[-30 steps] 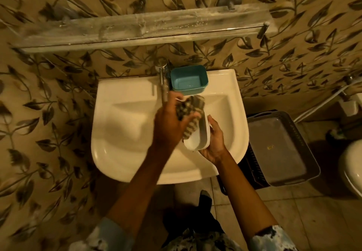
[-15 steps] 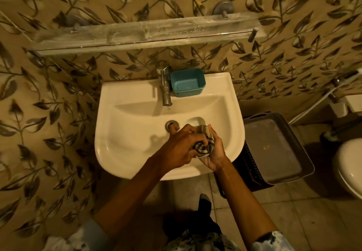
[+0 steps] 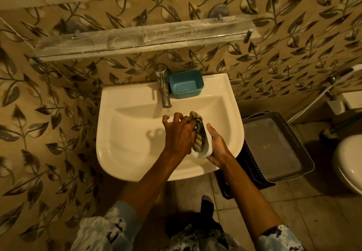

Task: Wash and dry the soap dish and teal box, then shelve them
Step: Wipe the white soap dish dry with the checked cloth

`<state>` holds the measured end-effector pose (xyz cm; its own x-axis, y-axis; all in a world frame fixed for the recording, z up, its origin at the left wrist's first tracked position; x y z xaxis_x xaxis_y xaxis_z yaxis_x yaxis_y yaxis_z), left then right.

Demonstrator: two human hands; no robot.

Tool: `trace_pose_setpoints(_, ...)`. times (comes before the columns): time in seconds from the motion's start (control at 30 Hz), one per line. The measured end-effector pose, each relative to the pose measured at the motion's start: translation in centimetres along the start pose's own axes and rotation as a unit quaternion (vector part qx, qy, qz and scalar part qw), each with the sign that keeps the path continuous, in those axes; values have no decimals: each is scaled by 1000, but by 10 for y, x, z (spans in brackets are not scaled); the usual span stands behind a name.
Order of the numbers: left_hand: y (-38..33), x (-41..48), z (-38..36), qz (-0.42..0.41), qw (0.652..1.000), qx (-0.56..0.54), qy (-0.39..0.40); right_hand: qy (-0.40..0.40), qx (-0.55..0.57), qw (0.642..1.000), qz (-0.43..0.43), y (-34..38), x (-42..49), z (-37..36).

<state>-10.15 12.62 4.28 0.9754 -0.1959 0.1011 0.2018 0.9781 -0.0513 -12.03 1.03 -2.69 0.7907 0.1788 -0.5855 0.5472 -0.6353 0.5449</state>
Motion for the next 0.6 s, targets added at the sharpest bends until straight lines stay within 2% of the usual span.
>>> trace_pose_setpoints(0.13,2,-1,-6,14,993,-22,117,5,-52,999,11,9,2,-1)
trace_pose_setpoints(0.27,-8,-15,-8,13,981,-105,161,-42,-77,996,23,16,2,-5)
trace_pose_setpoints(0.4,-19,-33,-10,5,955,-197,221,-48,-77,995,45,20,-1,3)
trace_pose_setpoints(0.5,-19,-31,-5,34,914,-311,259,-65,-80,992,79,15,-2,12)
trace_pose_setpoints(0.6,-20,-23,3,150,855,-414,274,-56,-78,992,83,6,-5,10)
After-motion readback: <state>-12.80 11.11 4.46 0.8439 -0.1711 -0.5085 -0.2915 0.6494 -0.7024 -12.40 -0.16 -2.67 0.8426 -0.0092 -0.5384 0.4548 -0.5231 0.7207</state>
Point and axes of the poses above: each hand's wrist, its own x-axis towards the middle knuckle, its own z-axis out of the back of the hand, y = z × x, the point moved 3 cm from there along x, towards the middle knuckle, and after that the axes turned 8 degrees about x, right-handed, at the moved point
